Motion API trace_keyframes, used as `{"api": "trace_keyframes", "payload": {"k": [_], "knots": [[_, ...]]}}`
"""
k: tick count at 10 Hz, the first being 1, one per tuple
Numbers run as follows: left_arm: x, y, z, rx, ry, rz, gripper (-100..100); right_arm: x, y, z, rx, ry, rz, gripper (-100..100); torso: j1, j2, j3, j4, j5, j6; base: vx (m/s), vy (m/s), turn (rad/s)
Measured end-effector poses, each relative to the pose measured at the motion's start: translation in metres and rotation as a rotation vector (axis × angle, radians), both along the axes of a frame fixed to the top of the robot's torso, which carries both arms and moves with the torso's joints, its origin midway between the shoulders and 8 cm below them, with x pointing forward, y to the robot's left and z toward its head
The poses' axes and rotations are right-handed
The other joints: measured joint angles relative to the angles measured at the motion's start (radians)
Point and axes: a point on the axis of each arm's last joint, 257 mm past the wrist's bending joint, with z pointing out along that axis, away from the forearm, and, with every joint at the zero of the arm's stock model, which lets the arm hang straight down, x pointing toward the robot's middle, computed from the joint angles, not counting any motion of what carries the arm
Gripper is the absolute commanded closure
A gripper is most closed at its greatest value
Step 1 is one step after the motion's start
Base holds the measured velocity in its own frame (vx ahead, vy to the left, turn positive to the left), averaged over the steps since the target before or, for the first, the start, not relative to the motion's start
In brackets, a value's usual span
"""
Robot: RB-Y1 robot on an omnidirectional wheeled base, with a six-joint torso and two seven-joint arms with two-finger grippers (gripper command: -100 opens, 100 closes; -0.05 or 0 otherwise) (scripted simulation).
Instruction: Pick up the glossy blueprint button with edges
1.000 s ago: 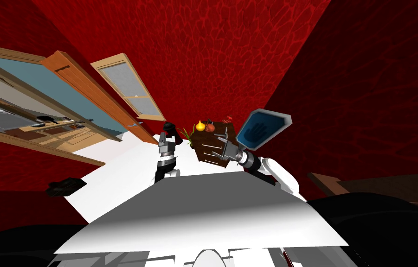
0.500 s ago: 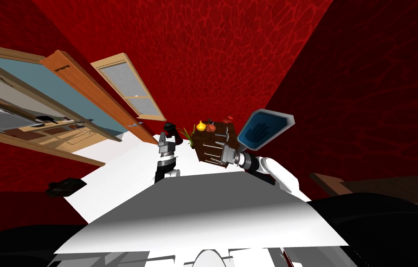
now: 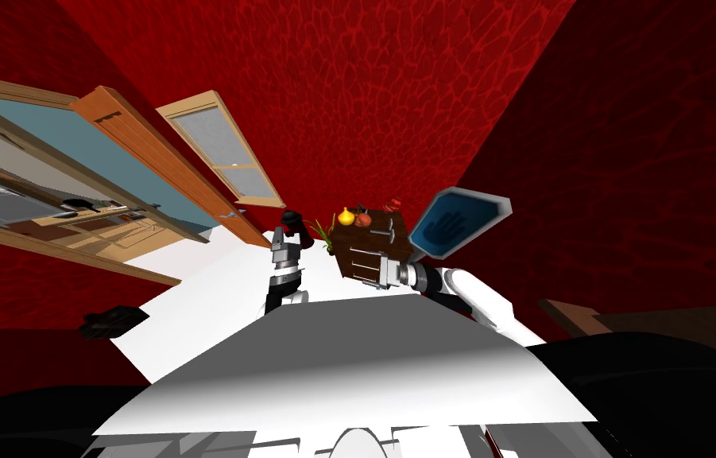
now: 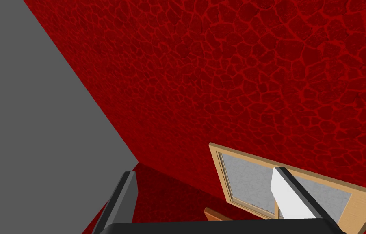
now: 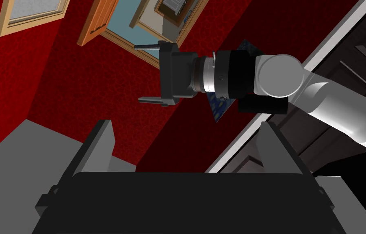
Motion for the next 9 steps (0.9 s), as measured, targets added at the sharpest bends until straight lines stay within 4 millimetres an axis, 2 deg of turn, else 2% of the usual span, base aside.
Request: {"api": "trace_keyframes", "payload": {"k": [2, 6, 9], "knots": [[0.0, 0.0, 0.0, 0.0, 0.0, 0.0, 0, 0.0, -0.003, -0.014, -0.07, -0.033, 0.013, -100, -0.001, 0.0, 0.0, 0.0, 0.0, 0.0, 0.02, 0.024, 0.004], [0.0, 0.0, 0.0, 0.0, 0.0, 0.0, 0, -0.004, -0.015, -0.055, -0.281, -0.117, 0.086, -100, 0.0, -0.001, -0.001, 0.0, 0.0, 0.0, 0.034, 0.034, 0.009], [0.0, 0.0, 0.0, 0.0, 0.0, 0.0, 0, -0.003, -0.036, -0.085, -0.452, -0.182, 0.147, -100, 0.0, -0.002, -0.001, 0.0, 0.0, 0.0, 0.04, 0.032, 0.01]]}}
